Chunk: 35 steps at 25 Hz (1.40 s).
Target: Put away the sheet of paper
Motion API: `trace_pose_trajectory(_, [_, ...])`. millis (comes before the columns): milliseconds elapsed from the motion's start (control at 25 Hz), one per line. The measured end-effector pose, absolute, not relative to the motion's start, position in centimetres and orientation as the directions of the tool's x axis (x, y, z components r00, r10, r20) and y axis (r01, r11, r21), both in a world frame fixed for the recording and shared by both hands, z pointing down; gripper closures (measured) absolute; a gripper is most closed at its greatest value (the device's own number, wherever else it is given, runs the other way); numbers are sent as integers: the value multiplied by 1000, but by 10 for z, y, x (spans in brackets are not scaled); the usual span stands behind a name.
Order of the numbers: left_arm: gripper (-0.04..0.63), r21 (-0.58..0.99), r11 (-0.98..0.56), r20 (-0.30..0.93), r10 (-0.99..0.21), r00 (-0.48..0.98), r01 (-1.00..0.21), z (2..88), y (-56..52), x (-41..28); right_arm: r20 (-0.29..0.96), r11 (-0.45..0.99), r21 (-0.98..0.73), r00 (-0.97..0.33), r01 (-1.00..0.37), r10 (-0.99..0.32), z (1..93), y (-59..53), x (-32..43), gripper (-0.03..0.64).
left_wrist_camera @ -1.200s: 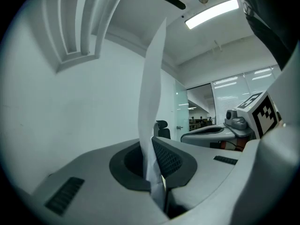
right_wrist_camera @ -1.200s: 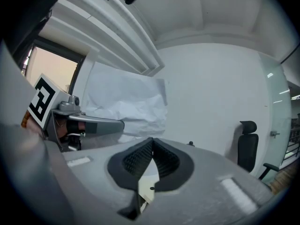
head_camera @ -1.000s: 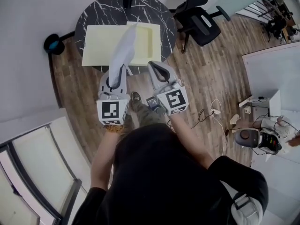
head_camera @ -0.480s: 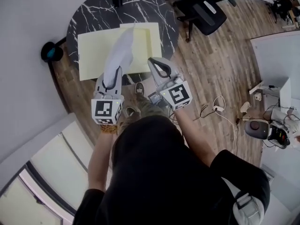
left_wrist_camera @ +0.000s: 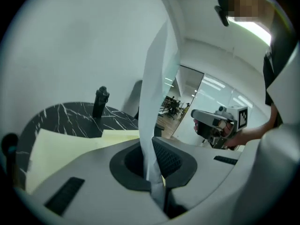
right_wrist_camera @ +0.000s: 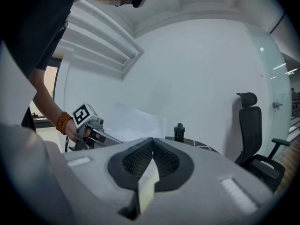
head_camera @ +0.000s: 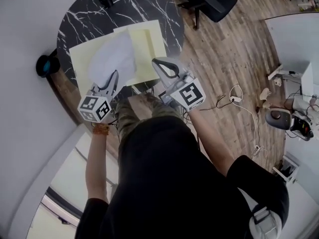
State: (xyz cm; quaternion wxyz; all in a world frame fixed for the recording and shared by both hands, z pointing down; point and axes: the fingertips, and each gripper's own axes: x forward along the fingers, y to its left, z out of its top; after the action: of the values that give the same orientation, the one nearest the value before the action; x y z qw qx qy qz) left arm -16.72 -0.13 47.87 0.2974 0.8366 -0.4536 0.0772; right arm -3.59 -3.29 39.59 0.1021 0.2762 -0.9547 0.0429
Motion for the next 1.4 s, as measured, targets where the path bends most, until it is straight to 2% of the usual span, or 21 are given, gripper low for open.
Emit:
trace_pose_trajectory(120, [588,587,-381,387,-643,661,-714,518,-22,-176,266,812,-28,-787,-583,-556,411,-39,-30,618])
trace_pose_trajectory(240, [587,623,-364,438,-570,695,-692,559,-42,-183,300,764,-44,-738,-644,-605,421,-49,-25,618])
trace_pose_trajectory(560, [586,557,-411,575,-437,692,-722,641,-71,-183,380,721,-52,-681,-691,-626,439,-65,-23,618])
trace_pose_trajectory(760, [584,470,-423,652,-425,628,-775,675,-88,-167,388,733,-46,-688,-679,-613,448,-78,-27,618])
trace_pose_trajectory(800, [532,433,-444,675,-416,609,-784,681,-89,-167,383,737,-42,-692,-674,-612,447,-80,-29,618])
trace_pose_trajectory(840, [428,388,-476,699,-405,589,-789,686,-88,-169,378,742,-37,-697,-669,-609,445,-81,-31,618])
trace_pose_trajectory(880, [374,339,-510,719,-402,567,-791,689,-87,-173,374,748,-32,-702,-663,-607,444,-82,-32,618])
trace_pose_trajectory(1040, [354,169,-588,734,-460,499,-791,682,-79,-207,376,762,-20,-711,-647,-594,446,-80,-30,618])
trace_pose_trajectory(1280, [354,32,-662,742,-486,462,-748,664,-61,-238,379,764,-26,-714,-644,-589,456,-85,-24,618])
trace_pose_trajectory(1360, [354,47,-622,739,-505,446,-782,667,-61,-250,378,771,-22,-719,-636,-583,456,-85,-26,618])
trace_pose_trajectory(1400, [354,117,-551,723,-523,451,-826,669,-63,-259,377,775,-23,-723,-632,-579,456,-85,-28,618])
